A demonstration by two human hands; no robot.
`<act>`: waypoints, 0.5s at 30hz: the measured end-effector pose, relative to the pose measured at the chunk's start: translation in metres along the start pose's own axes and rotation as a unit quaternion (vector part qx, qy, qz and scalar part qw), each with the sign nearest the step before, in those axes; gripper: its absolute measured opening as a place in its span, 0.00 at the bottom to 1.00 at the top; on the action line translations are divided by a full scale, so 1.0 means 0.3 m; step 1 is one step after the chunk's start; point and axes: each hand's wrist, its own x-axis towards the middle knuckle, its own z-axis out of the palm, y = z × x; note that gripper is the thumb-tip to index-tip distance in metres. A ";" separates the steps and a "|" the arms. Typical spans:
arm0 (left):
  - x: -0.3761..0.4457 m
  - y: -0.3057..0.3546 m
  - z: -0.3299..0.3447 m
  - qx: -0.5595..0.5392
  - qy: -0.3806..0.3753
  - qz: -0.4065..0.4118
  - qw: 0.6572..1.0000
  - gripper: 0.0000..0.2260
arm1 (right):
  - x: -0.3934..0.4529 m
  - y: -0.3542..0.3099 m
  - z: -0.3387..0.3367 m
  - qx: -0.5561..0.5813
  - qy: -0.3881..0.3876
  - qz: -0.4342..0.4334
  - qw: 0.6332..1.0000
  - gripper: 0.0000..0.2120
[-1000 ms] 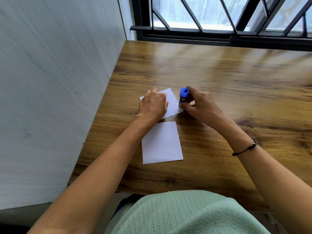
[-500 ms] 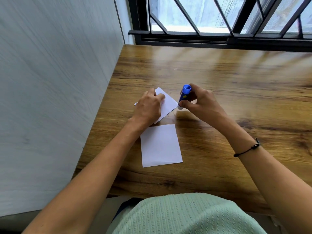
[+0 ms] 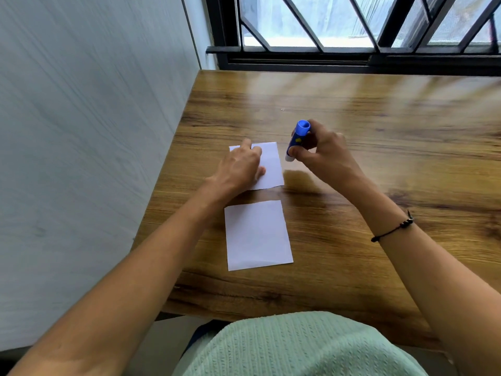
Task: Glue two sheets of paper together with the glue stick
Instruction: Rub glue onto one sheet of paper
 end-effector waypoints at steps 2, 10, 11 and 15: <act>-0.007 0.025 0.020 -0.010 0.023 -0.011 1.000 0.15 | 0.023 -0.007 0.008 -0.003 0.008 0.001 1.000 0.10; -0.010 0.023 0.058 -0.033 0.053 -0.019 0.998 0.16 | 0.146 0.003 0.098 -0.030 -0.003 -0.005 1.000 0.13; -0.011 0.025 0.059 -0.028 0.053 -0.013 0.998 0.16 | 0.153 0.010 0.102 -0.032 0.000 -0.001 0.999 0.13; -0.008 0.045 0.057 -0.030 0.044 -0.001 0.999 0.16 | 0.161 0.039 0.101 -0.050 0.005 0.001 0.999 0.15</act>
